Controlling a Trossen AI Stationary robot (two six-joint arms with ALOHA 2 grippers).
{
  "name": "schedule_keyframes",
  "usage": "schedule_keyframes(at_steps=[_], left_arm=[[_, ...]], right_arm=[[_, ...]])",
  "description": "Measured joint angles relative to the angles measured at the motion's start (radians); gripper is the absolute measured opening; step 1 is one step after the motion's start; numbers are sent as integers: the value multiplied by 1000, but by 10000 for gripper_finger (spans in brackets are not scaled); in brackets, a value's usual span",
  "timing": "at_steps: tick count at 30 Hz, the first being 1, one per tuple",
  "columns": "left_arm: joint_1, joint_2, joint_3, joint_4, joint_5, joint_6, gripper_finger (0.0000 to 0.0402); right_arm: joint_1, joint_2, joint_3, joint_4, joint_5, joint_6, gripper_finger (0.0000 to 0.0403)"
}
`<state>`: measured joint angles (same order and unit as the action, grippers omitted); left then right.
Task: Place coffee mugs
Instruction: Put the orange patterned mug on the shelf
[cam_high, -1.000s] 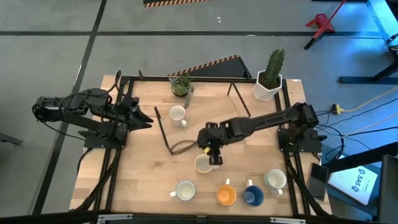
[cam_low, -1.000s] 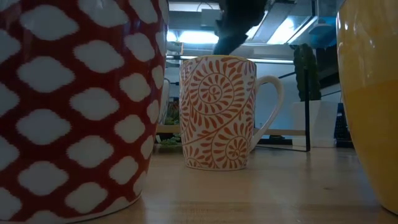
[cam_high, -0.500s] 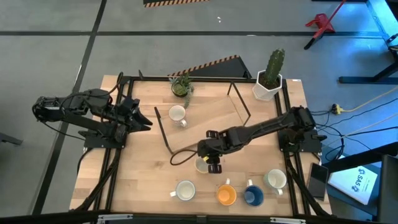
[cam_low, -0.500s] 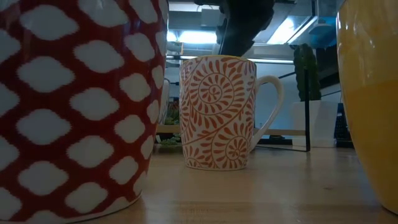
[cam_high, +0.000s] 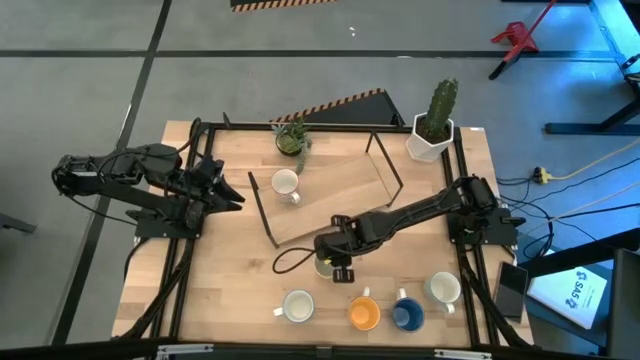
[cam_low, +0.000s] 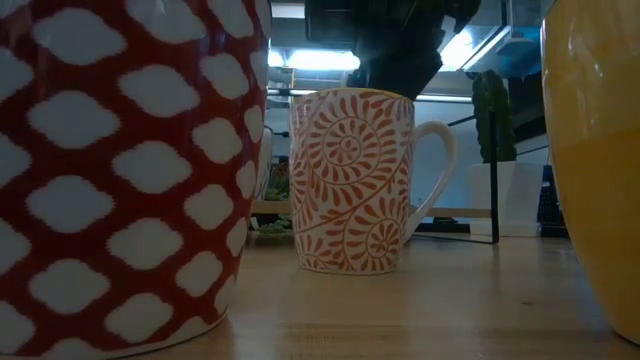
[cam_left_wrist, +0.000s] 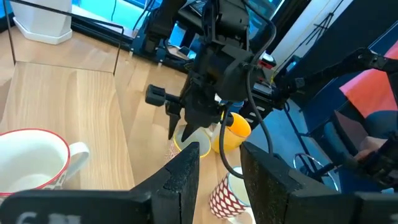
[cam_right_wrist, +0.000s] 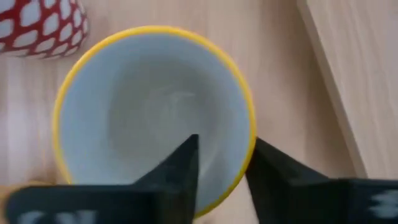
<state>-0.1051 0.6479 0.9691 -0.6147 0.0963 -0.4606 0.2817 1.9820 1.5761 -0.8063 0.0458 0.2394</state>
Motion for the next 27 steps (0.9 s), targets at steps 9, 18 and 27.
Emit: schedule_keyframes(at_steps=[9,18,27], left_arm=[[0,0,0,0,-1,27,112],[0,-2,0,-2,-2,47,112],[0,-2,0,-2,-6,49,112]], right_arm=[[-47,-1,11,-29,-45,36,8],[-193,-12,286,-321,24,-151,4],[-456,-6,392,-360,74,-271,2]])
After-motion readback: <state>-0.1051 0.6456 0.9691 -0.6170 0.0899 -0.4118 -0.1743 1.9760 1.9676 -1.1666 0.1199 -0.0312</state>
